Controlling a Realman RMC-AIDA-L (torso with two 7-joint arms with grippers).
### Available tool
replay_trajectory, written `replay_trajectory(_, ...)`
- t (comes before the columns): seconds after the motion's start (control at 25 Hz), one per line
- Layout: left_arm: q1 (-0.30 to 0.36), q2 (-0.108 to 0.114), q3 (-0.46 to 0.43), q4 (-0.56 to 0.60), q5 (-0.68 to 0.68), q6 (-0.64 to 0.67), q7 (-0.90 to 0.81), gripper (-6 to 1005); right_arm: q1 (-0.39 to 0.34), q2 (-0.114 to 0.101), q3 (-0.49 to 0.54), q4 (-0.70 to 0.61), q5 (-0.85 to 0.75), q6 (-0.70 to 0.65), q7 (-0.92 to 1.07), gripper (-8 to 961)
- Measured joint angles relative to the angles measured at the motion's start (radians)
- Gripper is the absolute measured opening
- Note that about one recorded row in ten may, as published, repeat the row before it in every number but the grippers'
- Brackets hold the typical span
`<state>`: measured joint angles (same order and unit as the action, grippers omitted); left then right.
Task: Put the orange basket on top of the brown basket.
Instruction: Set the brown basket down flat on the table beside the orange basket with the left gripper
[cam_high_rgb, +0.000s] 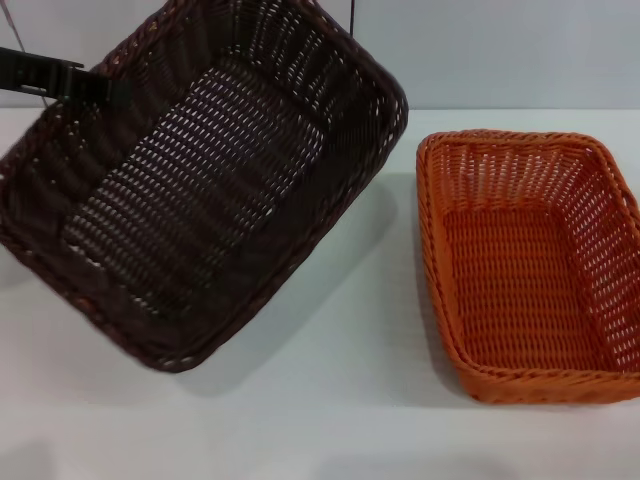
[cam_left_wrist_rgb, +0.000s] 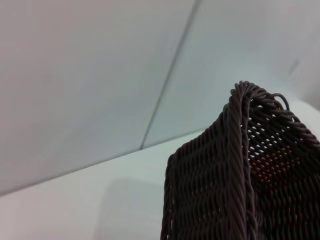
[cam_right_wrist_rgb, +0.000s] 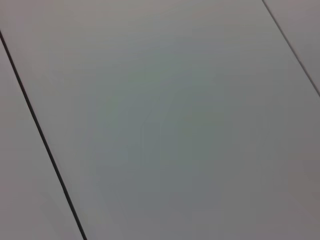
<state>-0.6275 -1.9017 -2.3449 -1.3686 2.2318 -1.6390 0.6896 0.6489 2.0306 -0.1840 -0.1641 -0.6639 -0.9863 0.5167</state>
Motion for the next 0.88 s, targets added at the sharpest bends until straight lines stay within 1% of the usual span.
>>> replay_trajectory(0.08, -0.021, 0.022, 0.002, 0.022, -0.007, -0.045, 0.065, 193, 0.000, 0.000, 0.000, 0.000, 0.000, 0.000, 0.001, 575)
replay_trajectory(0.12, -0.048, 0.039, 0.002, 0.059, -0.008, -0.094, 0.115, 193, 0.001, 0.000, 0.000, 0.000, 0.000, 0.000, 0.001, 574)
replay_trajectory(0.2, -0.084, 0.045, 0.007, 0.122, 0.001, -0.128, 0.166, 193, 0.002, -0.001, 0.000, 0.000, 0.000, 0.000, 0.001, 574)
replay_trajectory(0.24, -0.084, 0.045, 0.007, 0.122, 0.001, -0.128, 0.166, 193, 0.002, -0.001, 0.000, 0.000, 0.000, 0.000, 0.001, 574)
replay_trajectory(0.28, -0.098, 0.037, 0.023, 0.154, 0.007, -0.115, 0.191, 193, 0.002, -0.001, 0.000, 0.000, 0.000, 0.000, 0.001, 574)
replay_trajectory(0.36, -0.102, 0.034, 0.034, 0.169, 0.008, -0.107, 0.201, 194, 0.001, -0.001, 0.000, 0.000, 0.000, 0.000, 0.001, 574)
replay_trajectory(0.44, -0.121, 0.022, 0.074, 0.218, 0.015, -0.082, 0.231, 194, 0.000, -0.001, 0.000, 0.000, 0.000, 0.000, 0.001, 574)
replay_trajectory(0.48, -0.143, 0.013, 0.119, 0.270, 0.035, -0.054, 0.252, 194, 0.000, 0.000, 0.000, 0.001, 0.000, 0.000, 0.001, 575)
replay_trajectory(0.52, -0.143, 0.013, 0.119, 0.270, 0.035, -0.054, 0.252, 194, 0.000, 0.000, 0.000, 0.001, 0.000, 0.000, 0.001, 575)
replay_trajectory(0.64, -0.186, -0.001, 0.176, 0.356, 0.088, -0.023, 0.270, 193, 0.000, 0.000, -0.002, 0.002, 0.000, 0.000, 0.003, 575)
replay_trajectory(0.68, -0.214, -0.019, 0.189, 0.408, 0.123, -0.008, 0.284, 193, -0.001, 0.000, -0.005, 0.003, 0.000, 0.000, 0.005, 575)
replay_trajectory(0.72, -0.214, -0.019, 0.189, 0.408, 0.123, -0.008, 0.284, 193, -0.001, 0.000, -0.005, 0.003, 0.000, 0.000, 0.005, 575)
replay_trajectory(0.8, -0.233, -0.038, 0.191, 0.437, 0.142, 0.005, 0.302, 193, -0.002, 0.000, -0.008, 0.003, 0.000, 0.000, 0.005, 575)
replay_trajectory(0.84, -0.240, -0.050, 0.192, 0.446, 0.145, 0.008, 0.313, 193, -0.002, 0.000, -0.008, 0.004, 0.000, 0.000, 0.005, 575)
replay_trajectory(0.88, -0.251, -0.068, 0.192, 0.454, 0.145, 0.016, 0.329, 194, -0.004, 0.000, -0.009, 0.005, 0.000, 0.000, 0.006, 574)
